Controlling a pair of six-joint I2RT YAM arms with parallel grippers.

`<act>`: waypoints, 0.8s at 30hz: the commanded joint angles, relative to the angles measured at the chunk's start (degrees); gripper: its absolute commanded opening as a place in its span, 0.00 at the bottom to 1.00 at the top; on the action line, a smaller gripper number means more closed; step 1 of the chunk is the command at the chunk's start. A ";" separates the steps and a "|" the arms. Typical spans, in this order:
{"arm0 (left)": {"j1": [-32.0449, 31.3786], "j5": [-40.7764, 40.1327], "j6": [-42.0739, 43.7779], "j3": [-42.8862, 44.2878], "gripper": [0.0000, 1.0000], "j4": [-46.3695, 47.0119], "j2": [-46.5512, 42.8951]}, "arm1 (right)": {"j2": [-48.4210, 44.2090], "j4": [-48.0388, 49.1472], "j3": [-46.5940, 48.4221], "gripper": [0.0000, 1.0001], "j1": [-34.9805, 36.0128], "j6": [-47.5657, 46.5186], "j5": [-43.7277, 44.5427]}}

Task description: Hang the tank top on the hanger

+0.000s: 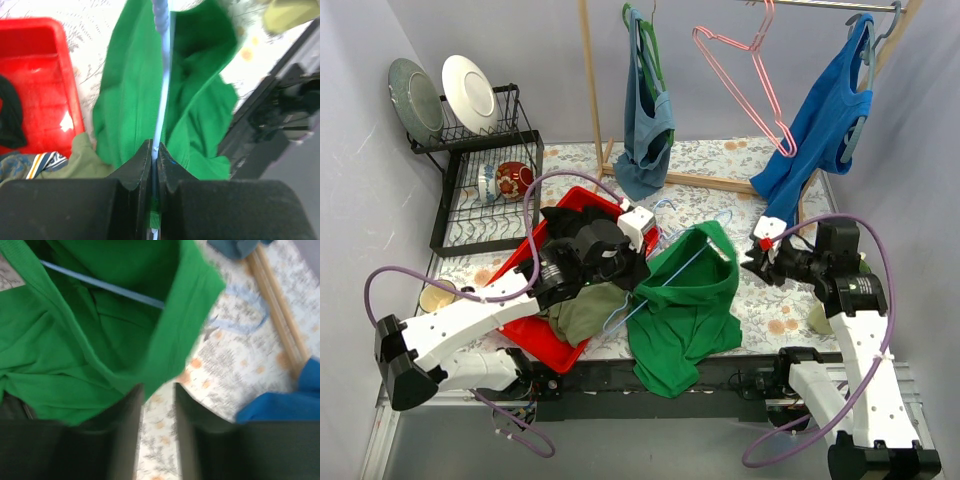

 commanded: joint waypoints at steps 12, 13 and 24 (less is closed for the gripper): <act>0.04 10.73 -1.99 15.87 0.00 -3.11 1.37 | 0.91 -2.58 12.14 0.85 -0.30 2.04 -5.04; 0.04 9.24 -2.43 17.11 0.00 -3.20 1.90 | 1.36 -3.46 12.58 0.85 -0.30 2.12 -6.29; 0.13 -15.01 -10.17 35.83 0.00 -4.96 12.35 | -0.83 9.18 8.02 0.86 -0.30 19.16 11.32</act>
